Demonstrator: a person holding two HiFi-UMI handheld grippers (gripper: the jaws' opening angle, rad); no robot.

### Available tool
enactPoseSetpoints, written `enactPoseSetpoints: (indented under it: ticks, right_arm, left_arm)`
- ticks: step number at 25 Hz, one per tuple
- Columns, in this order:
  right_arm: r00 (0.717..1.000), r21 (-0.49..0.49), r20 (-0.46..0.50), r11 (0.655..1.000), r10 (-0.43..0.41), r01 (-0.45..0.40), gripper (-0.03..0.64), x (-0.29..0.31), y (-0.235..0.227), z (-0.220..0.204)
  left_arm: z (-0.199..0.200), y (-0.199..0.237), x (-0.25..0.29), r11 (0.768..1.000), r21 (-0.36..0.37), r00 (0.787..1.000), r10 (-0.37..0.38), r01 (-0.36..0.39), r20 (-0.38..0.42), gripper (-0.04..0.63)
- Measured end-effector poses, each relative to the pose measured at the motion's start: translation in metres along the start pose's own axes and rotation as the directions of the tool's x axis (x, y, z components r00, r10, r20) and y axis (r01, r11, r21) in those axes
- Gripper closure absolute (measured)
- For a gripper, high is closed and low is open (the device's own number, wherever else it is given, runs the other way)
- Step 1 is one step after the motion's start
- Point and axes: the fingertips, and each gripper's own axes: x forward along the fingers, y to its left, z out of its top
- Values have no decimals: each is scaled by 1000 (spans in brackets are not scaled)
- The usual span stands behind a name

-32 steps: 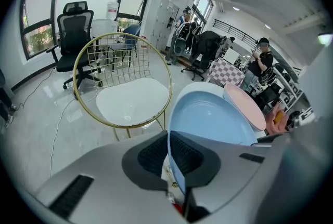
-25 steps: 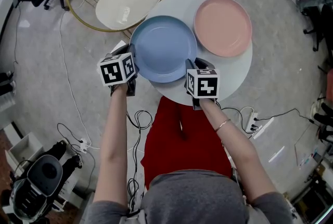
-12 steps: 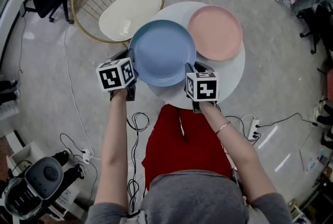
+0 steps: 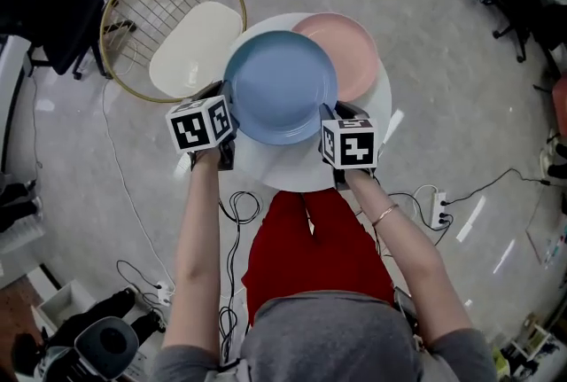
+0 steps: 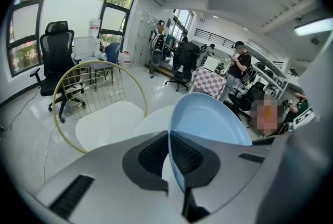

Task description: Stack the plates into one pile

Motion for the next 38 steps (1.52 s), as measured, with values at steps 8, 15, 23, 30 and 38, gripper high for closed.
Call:
enactPoseSetpoints:
  ticks: [8, 15, 23, 30, 38]
  right_arm:
    - [997, 82, 24, 994, -77, 75, 506, -13, -73, 11]
    - [993, 131, 10, 984, -121, 119, 506, -8, -125, 13]
    - [991, 103, -30, 986, -130, 133, 506, 16, -149, 17]
    - [990, 62, -55, 989, -128, 131, 506, 34, -150, 23]
    - [987, 14, -53, 988, -150, 151, 505, 44, -148, 25]
  left_arm:
    - [28, -69, 50, 994, 70, 996, -82, 83, -22, 572]
    - [39, -112, 95, 987, 106, 991, -116, 122, -60, 572]
    - [37, -119, 125, 990, 98, 992, -98, 106, -81, 572]
    - [34, -106, 137, 993, 89, 993, -64, 73, -101, 571]
    - [23, -96, 145, 991, 126, 992, -27, 42, -125, 569]
